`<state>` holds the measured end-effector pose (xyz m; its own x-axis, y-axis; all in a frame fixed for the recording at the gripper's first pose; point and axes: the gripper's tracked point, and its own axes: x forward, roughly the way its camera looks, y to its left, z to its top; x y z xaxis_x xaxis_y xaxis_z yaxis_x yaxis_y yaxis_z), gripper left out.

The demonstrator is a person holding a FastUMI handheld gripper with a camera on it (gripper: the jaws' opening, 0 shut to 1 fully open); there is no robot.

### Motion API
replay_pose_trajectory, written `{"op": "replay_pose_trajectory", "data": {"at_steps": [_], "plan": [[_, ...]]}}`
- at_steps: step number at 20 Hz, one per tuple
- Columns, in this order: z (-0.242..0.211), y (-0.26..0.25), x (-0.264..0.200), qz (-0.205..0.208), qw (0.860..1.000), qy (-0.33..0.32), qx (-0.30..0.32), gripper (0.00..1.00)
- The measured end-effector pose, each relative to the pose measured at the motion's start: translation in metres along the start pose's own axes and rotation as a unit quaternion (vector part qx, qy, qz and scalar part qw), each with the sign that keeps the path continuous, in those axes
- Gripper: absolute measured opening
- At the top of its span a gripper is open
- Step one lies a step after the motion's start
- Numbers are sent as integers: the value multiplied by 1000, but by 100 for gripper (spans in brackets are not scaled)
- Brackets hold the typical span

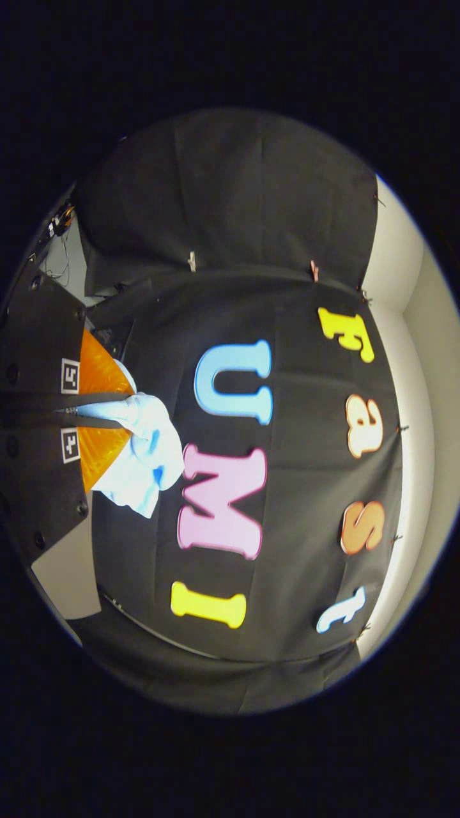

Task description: Put the clothes into the washing machine and then close the washing machine lid.

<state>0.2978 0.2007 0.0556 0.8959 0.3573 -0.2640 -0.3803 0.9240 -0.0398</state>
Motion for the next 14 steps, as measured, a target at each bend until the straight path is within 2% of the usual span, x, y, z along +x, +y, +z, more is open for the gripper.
{"op": "replay_pose_trajectory", "data": {"at_steps": [3, 7, 14], "plan": [[-26, 59, 26, 64, 998, 12, -14, 5], [-67, 106, 61, 118, 992, 45, -23, 5], [-164, 121, 124, 148, 980, 133, -29, 5]]}}
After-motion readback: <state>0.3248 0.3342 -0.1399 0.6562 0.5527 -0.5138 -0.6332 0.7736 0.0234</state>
